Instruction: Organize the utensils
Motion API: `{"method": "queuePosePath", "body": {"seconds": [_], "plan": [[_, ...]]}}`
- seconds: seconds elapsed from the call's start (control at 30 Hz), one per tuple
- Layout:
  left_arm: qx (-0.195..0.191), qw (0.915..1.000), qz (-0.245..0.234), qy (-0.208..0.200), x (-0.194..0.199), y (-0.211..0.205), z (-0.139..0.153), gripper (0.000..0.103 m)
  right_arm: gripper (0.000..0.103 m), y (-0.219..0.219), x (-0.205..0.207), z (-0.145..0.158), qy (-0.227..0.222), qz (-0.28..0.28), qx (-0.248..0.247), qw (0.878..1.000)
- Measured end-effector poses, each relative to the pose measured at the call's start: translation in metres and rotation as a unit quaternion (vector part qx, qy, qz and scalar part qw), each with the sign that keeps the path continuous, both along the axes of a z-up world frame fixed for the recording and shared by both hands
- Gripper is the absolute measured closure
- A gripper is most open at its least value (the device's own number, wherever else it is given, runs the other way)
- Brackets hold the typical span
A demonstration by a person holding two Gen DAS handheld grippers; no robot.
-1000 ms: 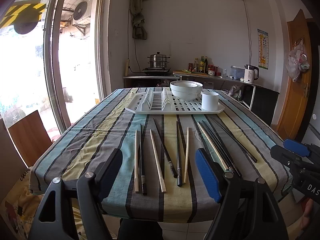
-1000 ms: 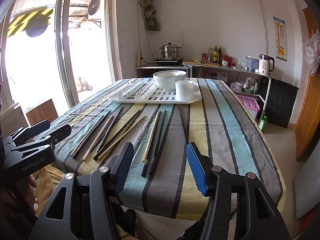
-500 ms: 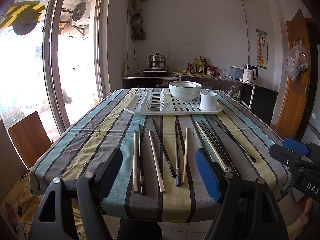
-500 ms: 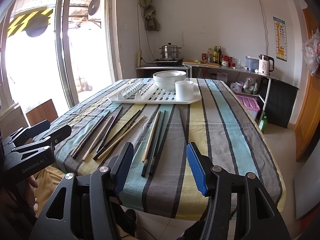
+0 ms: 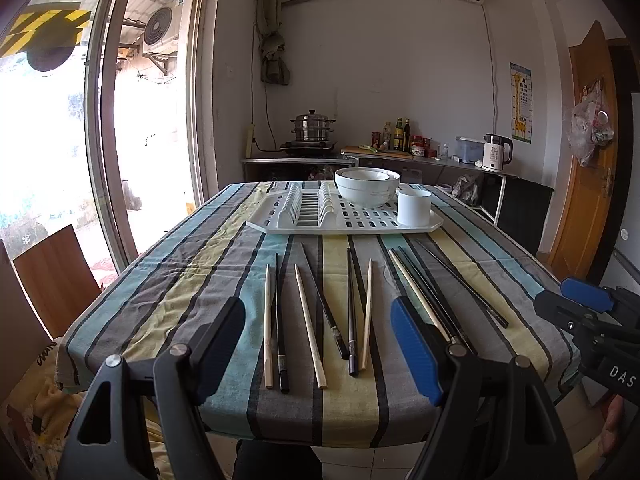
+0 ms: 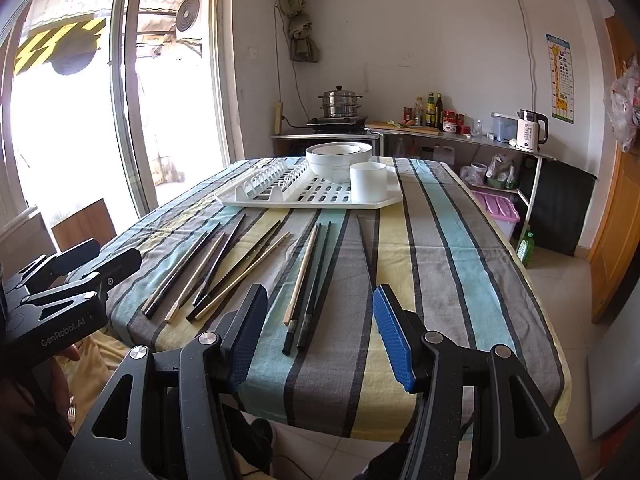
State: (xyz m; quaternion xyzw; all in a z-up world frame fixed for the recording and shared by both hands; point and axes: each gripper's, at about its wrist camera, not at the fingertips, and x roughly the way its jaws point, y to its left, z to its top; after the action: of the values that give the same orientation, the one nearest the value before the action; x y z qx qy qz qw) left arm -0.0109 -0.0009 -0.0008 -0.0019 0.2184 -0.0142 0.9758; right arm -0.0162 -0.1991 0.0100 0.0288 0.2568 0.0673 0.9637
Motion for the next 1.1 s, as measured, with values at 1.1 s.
{"method": "queuePosePath", "body": {"seconds": [1.1], "plan": [[-0.008, 0.9998, -0.016, 0.007, 0.0062, -0.0018, -0.0041, 0.028, 0.047, 0.0001, 0.0011, 0.0005, -0.002, 0.002, 0.0, 1.0]]}}
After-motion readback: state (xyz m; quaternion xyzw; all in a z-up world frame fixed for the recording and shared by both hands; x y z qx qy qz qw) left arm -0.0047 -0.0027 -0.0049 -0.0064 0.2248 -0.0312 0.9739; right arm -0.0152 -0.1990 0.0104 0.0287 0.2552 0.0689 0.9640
